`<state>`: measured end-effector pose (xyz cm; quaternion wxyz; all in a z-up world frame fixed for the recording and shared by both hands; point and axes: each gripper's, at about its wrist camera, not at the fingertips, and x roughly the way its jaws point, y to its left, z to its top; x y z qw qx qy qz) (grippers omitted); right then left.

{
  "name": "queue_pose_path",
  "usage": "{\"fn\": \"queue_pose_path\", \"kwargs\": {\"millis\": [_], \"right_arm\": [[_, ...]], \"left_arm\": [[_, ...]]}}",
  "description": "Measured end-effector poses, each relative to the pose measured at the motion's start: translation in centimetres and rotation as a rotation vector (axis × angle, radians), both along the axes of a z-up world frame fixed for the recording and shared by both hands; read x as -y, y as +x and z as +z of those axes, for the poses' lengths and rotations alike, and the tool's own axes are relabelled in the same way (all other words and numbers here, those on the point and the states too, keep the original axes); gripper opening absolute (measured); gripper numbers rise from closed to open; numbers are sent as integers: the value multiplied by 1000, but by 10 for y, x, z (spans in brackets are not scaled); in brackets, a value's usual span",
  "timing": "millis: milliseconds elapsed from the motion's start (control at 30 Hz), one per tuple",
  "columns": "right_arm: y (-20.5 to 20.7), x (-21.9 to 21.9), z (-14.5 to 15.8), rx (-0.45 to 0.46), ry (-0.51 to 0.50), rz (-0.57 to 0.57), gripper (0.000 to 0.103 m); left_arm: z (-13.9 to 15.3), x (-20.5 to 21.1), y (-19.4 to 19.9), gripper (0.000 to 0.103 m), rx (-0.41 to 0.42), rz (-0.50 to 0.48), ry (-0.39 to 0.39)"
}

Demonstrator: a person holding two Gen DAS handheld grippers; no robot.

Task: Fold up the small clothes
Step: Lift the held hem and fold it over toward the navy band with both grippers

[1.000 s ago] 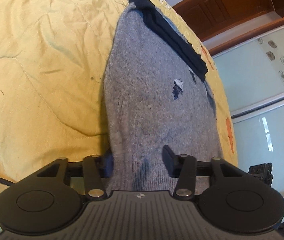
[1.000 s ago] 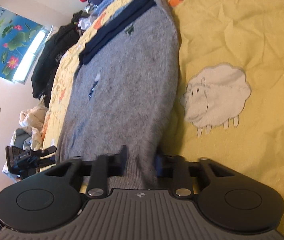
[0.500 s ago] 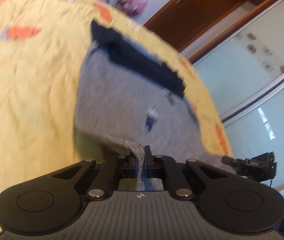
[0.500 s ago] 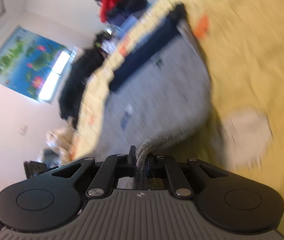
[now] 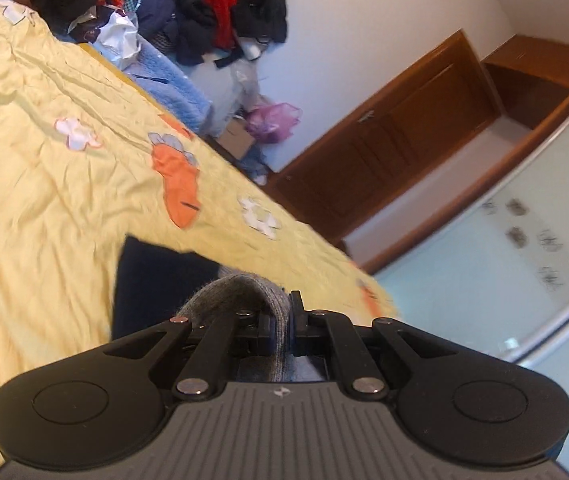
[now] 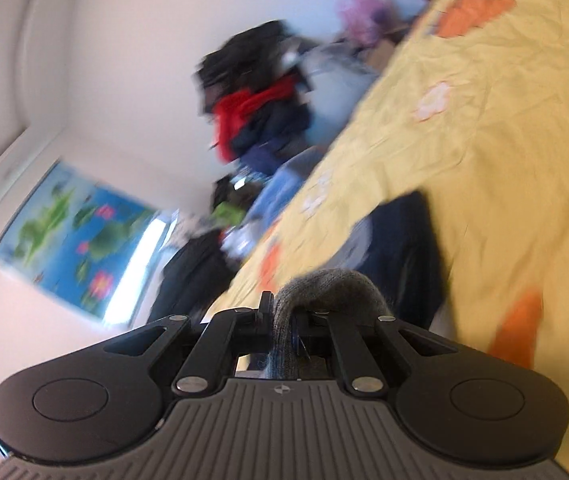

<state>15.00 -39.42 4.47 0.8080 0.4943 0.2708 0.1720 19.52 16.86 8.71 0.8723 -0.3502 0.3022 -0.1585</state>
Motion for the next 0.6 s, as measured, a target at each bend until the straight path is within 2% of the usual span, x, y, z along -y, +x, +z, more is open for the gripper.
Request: {"fn": "queue_pose_path", "kwargs": {"millis": [167, 200, 267, 333, 367, 400, 467, 533, 600], "right_arm": [[68, 6, -46, -119, 16, -82, 17], [75, 2, -54, -138, 19, -87, 18], [86, 2, -64, -151, 36, -108, 23], [90, 3, -66, -161, 22, -125, 44], [90, 4, -63, -157, 15, -142, 67], [86, 4, -59, -129, 5, -163, 76], [81, 4, -46, -68, -39, -172, 77], [79, -1, -32, -35, -100, -153, 77], [78, -10, -20, -1, -200, -130, 77]], "left_arm": [[-37, 9, 72, 6, -125, 50, 96], [-43, 8, 81, 6, -153, 45, 84], [-45, 3, 93, 8, -150, 32, 63], [-37, -3, 96, 18, -139, 45, 55], [-33, -7, 94, 32, -116, 53, 45], [-26, -10, 87, 55, -80, 78, 53], [-11, -10, 72, 88, -2, 166, 139], [-1, -3, 58, 89, 84, 178, 258], [2, 16, 55, 89, 108, 156, 453]]}}
